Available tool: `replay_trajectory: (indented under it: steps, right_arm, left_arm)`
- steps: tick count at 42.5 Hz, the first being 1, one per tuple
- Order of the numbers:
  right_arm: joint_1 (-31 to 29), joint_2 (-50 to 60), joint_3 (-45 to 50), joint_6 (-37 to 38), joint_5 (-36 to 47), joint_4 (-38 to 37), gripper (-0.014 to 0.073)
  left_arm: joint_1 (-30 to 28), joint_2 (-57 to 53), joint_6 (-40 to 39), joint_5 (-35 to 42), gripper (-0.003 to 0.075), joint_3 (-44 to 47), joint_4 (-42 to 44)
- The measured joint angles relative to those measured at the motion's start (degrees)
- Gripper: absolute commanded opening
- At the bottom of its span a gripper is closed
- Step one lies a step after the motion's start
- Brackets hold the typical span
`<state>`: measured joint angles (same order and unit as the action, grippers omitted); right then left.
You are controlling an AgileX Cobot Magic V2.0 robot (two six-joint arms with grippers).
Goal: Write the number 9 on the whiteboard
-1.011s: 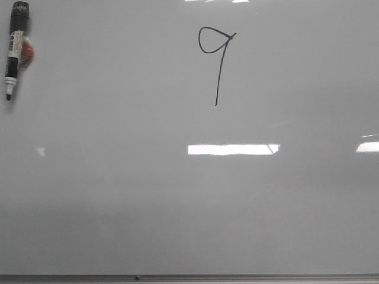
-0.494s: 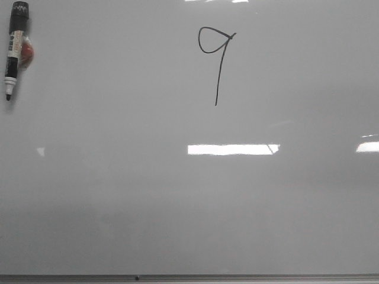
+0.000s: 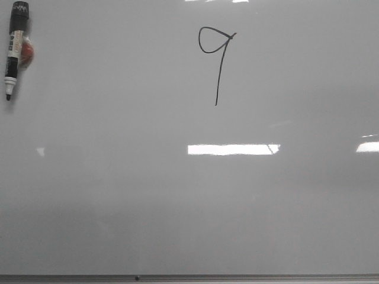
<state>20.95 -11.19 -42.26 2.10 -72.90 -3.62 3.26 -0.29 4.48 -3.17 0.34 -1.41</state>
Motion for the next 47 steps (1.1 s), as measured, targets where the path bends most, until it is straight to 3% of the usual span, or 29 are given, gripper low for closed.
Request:
replay_trajectory:
  steps: [7, 19, 32, 47]
  right_arm:
    - [-6.9, 5.0, 6.1, 0.0, 5.4, -0.2, -0.0068]
    - [-18.3, 11.9, 23.9, 0.0, 36.5, 0.3, -0.0068]
    - [-20.0, 11.9, 36.5, 0.0, 59.1, 0.5, -0.0068]
    - [-20.2, 11.9, 43.8, 0.0, 69.1, 0.5, -0.0068]
  left_arm:
    - [0.0, 0.0, 0.0, 0.0, -0.0019, 0.0, 0.0]
    - [0.0, 0.0, 0.0, 0.1, -0.0019, 0.0, 0.0]
    - [0.0, 0.0, 0.0, 0.1, -0.0019, 0.0, 0.0]
    - [0.0, 0.0, 0.0, 0.2, -0.0019, 0.0, 0.0]
